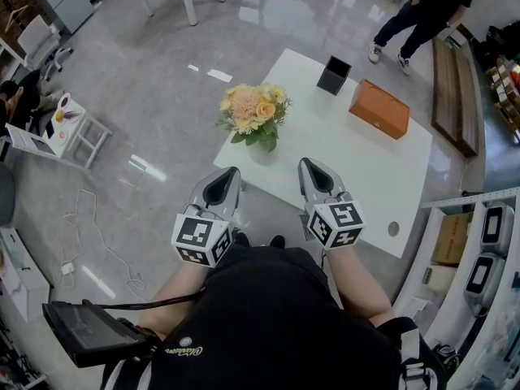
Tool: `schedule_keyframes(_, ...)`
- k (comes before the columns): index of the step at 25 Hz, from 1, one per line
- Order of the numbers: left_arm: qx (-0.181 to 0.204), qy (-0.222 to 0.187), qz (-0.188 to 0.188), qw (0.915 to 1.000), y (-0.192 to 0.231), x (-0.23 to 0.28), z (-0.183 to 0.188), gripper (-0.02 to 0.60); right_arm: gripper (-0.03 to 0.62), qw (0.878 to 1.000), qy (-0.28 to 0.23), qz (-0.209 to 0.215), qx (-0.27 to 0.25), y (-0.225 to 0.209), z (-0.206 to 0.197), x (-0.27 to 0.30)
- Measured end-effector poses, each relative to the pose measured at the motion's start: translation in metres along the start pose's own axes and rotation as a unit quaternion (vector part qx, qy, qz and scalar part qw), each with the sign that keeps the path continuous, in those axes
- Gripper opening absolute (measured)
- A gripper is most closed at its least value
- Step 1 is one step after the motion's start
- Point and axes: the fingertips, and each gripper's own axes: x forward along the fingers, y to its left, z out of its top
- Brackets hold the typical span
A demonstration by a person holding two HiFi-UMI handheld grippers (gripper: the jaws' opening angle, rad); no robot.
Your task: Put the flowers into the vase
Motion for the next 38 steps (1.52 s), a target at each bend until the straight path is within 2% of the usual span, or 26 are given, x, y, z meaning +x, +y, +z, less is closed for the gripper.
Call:
schedule_keyframes(7,-0.002,0.001,0.003,1.0,0.002,0.003,0.001,0.007,0.0,1.0,-0.009,0.004,-0.009,0.005,0.014,0.004)
schedule_keyframes(17,-0.003,0.006,0.003,1.0,0.004,0.005,-0.001,0.008,-0.002,1.0,-0.003,-0.002,-0.023,0.006,0.011,0.005)
schedule_keyframes(38,-0.005,0.011,0.001,0.9999,0.003,0.007,-0.003,0.008,-0.002,1.0,0.006,0.005,-0.018,0.009,0.007,0.005)
